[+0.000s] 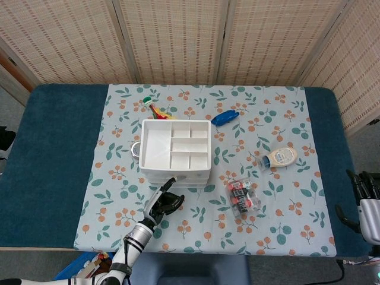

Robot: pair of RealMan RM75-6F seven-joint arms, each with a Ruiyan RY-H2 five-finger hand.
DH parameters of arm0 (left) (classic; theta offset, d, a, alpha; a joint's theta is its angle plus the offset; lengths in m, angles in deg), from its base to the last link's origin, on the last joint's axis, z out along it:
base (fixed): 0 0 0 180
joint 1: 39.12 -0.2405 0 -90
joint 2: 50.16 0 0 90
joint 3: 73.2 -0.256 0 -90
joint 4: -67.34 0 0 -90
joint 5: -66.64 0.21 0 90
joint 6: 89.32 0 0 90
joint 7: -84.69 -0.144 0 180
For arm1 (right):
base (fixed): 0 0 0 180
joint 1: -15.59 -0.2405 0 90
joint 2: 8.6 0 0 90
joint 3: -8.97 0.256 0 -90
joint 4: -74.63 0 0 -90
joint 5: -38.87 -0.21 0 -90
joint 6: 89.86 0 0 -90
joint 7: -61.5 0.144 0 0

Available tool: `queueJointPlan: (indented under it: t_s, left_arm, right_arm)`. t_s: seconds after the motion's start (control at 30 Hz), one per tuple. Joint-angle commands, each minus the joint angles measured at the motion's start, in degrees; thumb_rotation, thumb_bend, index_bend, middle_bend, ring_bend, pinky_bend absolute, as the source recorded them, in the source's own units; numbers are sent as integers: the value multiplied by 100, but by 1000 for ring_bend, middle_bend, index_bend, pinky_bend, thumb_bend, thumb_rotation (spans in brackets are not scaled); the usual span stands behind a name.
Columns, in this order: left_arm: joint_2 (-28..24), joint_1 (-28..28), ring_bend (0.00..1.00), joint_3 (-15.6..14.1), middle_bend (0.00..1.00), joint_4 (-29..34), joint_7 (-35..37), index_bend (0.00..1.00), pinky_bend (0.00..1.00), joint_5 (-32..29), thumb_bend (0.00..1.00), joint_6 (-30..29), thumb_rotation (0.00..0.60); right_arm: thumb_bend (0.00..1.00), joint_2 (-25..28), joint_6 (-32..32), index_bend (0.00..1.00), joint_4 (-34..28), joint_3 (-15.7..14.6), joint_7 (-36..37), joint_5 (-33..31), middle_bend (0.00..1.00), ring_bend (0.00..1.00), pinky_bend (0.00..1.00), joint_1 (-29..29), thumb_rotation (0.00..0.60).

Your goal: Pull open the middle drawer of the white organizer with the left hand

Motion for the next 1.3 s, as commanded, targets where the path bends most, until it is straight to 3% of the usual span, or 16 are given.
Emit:
queueJointPlan:
  t_s: [0.03, 0.33, 0.77, 1.3]
  left_arm:
    - [19, 9, 1000, 41, 1000, -26, -16, 203, 1000, -38, 434, 9, 600]
    - [51, 32, 1000, 154, 1000, -102, -57, 259, 1000, -161, 434, 75, 600]
    - [29, -58, 1000, 64, 1000, -35, -48, 320, 1000, -75, 434, 81, 600]
    - [-140, -371, 1000, -306, 1000, 224, 38, 318, 1000, 215, 434, -86, 600]
  right_arm:
    - [359, 1, 2, 0, 2, 6, 2, -9, 141, 73, 145, 2, 600]
    - [359, 1, -11, 0, 10, 19, 24, -28, 145, 73, 145, 21, 600]
    - [359, 2, -6, 0, 9, 8, 26, 4, 145, 73, 145, 30, 600]
    - [360, -26, 4, 0, 3, -6, 3, 59, 145, 73, 145, 24, 600]
